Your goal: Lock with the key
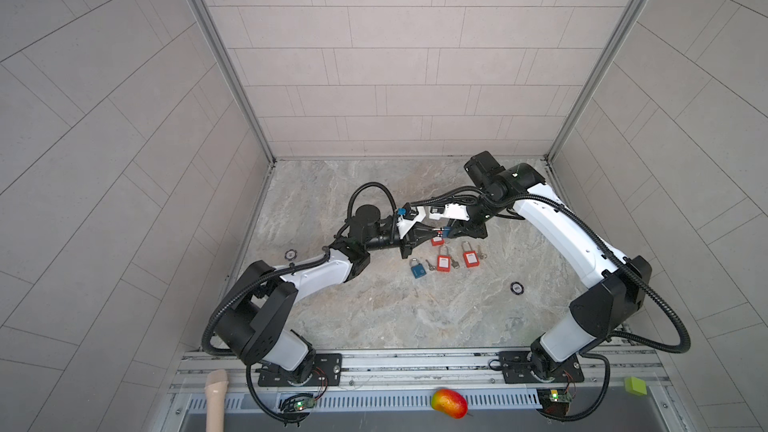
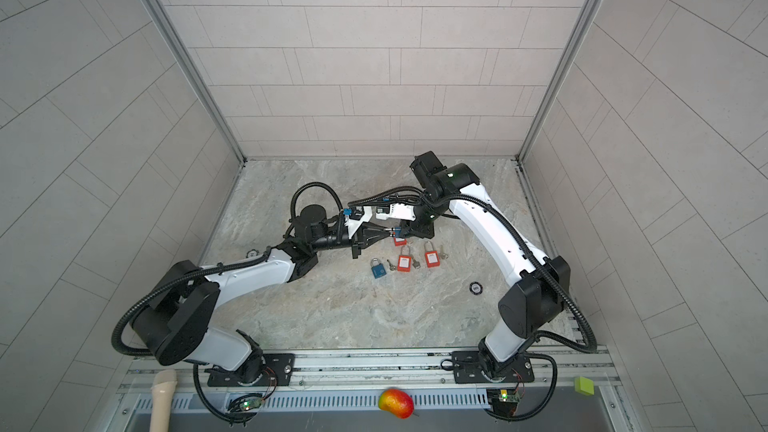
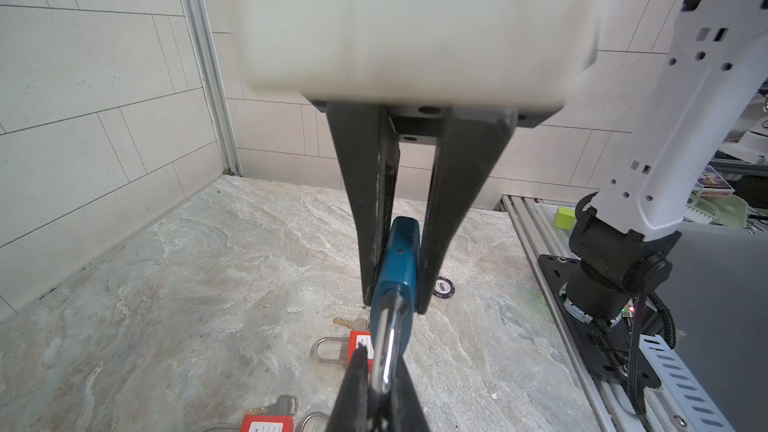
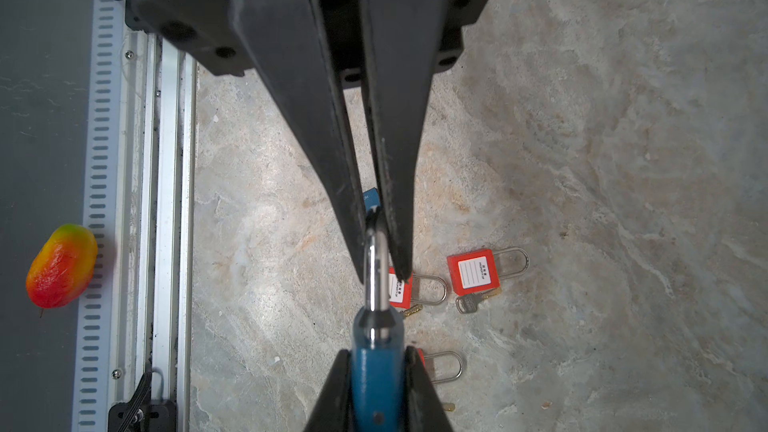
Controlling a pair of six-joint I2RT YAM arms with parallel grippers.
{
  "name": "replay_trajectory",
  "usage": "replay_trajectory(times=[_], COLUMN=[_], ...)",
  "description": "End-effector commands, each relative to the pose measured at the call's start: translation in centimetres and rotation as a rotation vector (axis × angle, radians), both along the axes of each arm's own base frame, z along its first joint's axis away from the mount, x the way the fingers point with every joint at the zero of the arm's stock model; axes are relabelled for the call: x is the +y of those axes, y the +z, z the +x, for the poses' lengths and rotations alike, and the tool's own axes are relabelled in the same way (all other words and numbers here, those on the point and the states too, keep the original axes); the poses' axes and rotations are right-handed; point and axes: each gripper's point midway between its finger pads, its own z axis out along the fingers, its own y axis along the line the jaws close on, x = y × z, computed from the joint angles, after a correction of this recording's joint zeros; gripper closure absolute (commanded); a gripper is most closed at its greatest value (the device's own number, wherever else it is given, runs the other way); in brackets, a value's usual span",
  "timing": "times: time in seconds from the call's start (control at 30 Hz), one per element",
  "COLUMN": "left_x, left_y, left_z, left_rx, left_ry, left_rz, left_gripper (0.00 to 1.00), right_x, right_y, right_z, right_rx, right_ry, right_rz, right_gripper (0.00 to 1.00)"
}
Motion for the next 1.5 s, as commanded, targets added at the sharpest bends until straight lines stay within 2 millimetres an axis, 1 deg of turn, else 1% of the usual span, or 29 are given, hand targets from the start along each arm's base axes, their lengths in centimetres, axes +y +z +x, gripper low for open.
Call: replay_trajectory(times=[0.0, 0.2, 0.47, 0.6, 0.67, 0.8, 0.9, 1.03, 1.13, 1.2, 1.3, 1.47], left_x=[-3.1, -3.7, -4.2, -4.3, -4.6, -5.0, -5.0, -5.0, -5.0, -4.9, -4.2, -2.5], left_y=[2.7, 4.1, 5.0, 5.3, 5.4, 5.3, 5.2, 4.5, 4.2, 4.1, 4.6, 5.9], left_z=[-3.5, -3.4, -3.7, -3.9, -4.1, -4.7, -5.1, -5.8, -6.3, -6.3, -5.7, -4.1], left_rx=[-0.076, -0.08, -0.037, -0.039, -0.064, -0.125, -0.161, -0.212, -0.217, -0.197, -0.159, -0.121], left_ry=[-0.143, -0.142, -0.183, -0.189, -0.196, -0.195, -0.186, -0.188, -0.201, -0.2, -0.172, -0.134], left_rz=[-0.054, -0.113, -0.148, -0.155, -0.152, -0.142, -0.13, -0.073, -0.045, -0.048, -0.074, -0.103], left_gripper=[1.0, 1.0, 1.0, 1.0, 1.0, 1.0, 1.0, 1.0, 1.0, 1.0, 1.0, 1.0], right_x=[7.3, 7.8, 7.8, 8.0, 8.3, 8.8, 8.8, 8.8, 8.8, 8.6, 8.0, 5.8], right_y=[6.2, 6.1, 4.7, 5.3, 5.8, 6.9, 7.3, 7.2, 6.9, 6.9, 6.1, 4.4], right_z=[0.6, 1.0, 1.2, 1.7, 1.8, 1.5, 1.3, 0.7, 0.7, 0.8, 0.8, 0.7], right_rx=[-0.111, -0.114, -0.211, -0.262, -0.242, -0.206, -0.164, -0.119, -0.125, -0.136, -0.165, -0.166], right_ry=[0.16, 0.146, 0.159, 0.131, 0.117, 0.121, 0.131, 0.162, 0.177, 0.183, 0.188, 0.144], right_rz=[0.388, 0.405, 0.333, 0.363, 0.384, 0.433, 0.472, 0.491, 0.479, 0.468, 0.41, 0.286], right_gripper=[1.0, 1.0, 1.0, 1.0, 1.0, 1.0, 1.0, 1.0, 1.0, 1.0, 1.0, 1.0])
